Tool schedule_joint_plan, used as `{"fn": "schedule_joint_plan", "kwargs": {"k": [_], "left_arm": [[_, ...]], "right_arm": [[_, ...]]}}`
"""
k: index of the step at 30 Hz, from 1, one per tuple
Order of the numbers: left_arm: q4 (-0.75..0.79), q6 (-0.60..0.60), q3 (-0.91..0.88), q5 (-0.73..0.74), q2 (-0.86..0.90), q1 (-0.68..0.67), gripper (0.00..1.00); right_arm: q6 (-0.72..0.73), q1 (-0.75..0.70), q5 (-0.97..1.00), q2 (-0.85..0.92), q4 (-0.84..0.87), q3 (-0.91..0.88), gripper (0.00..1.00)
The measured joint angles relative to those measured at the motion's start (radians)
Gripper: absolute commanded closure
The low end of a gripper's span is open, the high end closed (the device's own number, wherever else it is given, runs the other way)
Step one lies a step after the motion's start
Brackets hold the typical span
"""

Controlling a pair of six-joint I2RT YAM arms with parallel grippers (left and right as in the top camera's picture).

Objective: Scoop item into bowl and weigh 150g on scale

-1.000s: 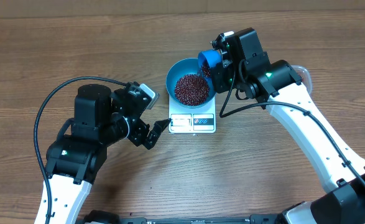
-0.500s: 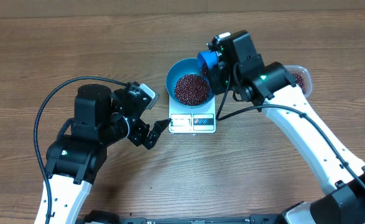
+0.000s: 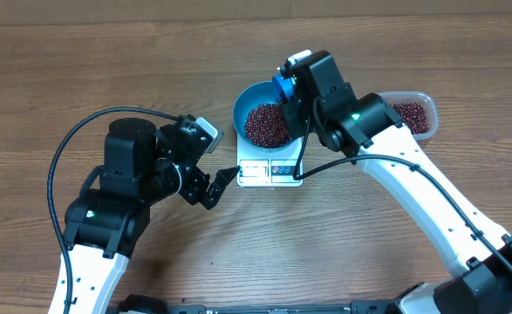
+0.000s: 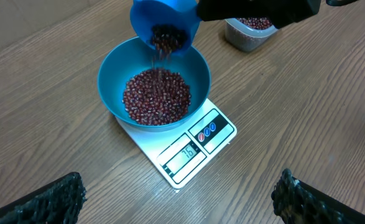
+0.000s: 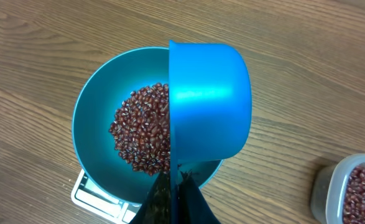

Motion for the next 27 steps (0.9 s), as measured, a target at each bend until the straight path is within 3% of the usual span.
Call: {"fn": "schedule_joint_plan", "kwargs": {"k": [27], "left_arm": [[0.000,0.000,0.000,0.000,0.000,0.000,0.00]], "right_arm": [[0.000,0.055,0.129,0.000,-0.004,0.000,0.96]]}}
